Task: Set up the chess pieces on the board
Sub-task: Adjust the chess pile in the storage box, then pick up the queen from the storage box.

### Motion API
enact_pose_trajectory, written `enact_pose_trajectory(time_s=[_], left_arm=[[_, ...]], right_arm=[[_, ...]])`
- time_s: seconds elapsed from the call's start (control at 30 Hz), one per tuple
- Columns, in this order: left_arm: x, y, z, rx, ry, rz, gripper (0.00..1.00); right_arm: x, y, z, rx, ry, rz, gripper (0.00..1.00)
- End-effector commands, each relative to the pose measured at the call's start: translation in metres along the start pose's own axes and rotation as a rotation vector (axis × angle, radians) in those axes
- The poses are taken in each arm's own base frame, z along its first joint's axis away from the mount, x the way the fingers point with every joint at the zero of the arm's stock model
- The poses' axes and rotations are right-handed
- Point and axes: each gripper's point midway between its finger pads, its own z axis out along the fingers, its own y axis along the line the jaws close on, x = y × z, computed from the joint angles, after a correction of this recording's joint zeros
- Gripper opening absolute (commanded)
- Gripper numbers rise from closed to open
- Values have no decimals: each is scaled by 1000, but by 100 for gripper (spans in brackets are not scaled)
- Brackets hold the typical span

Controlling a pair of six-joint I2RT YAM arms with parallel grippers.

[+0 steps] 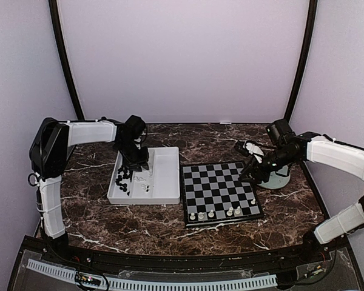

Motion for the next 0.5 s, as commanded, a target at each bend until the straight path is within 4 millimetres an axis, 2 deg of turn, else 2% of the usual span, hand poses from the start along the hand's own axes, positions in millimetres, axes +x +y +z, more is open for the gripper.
enact_pose_trajectory(time_s=[0.0, 0.47], left_arm=[[-6, -10, 1, 37, -9, -4, 30], [-5, -21, 14, 71, -1, 3, 30]], right_arm=[[-5, 0, -4, 11, -33, -19, 41], [-4, 1, -4, 11, -33, -18, 41]])
